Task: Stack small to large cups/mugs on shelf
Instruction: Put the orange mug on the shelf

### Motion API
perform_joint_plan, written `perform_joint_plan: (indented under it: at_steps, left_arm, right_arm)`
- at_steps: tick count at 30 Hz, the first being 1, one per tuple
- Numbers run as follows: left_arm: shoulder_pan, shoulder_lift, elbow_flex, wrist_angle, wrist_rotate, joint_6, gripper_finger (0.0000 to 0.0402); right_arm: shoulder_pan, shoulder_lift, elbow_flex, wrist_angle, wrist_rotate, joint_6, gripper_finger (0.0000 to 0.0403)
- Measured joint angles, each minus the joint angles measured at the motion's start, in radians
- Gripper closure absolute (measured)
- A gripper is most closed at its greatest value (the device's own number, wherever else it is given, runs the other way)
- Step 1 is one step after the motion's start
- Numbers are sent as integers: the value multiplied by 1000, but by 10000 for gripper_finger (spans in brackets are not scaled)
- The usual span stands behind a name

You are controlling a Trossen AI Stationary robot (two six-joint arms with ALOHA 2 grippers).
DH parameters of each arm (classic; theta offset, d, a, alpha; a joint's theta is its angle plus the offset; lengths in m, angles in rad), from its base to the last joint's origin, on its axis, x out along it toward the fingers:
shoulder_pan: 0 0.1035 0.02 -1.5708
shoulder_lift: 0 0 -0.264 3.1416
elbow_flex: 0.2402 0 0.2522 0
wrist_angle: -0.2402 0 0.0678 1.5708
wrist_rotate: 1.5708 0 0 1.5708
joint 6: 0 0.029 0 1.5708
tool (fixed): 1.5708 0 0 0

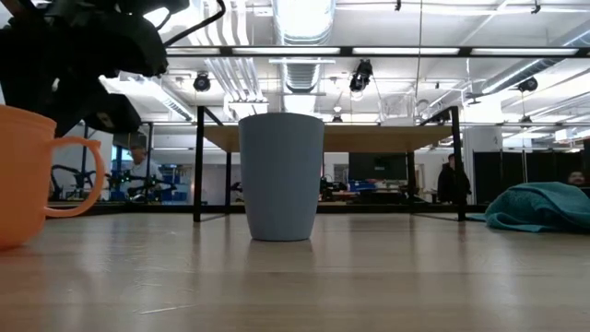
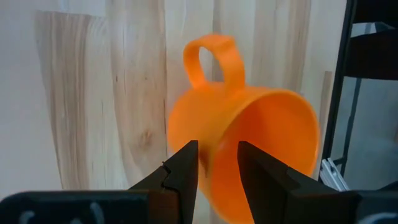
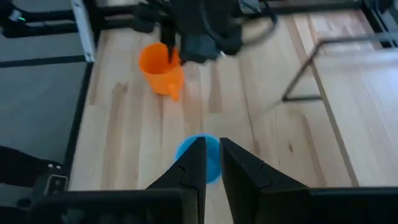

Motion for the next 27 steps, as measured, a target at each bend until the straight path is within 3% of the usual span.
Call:
perform_joint_plan:
  at_steps: [8,13,20,27]
  left_arm:
    - [0,23,-1,3,-6,1,302]
    - [-1,54,-2,3,-8,18,306]
    - [-5,101,-3,3,-9,26,391]
    - [-7,67,84,-35,0,-5,399]
  right_arm:
    - [47,0,0,206,1,-109,362]
    - [49,0,0,206,2,-94,362]
    - [49,0,0,148,3,-51,362]
    - [49,0,0,77,3,-39,362]
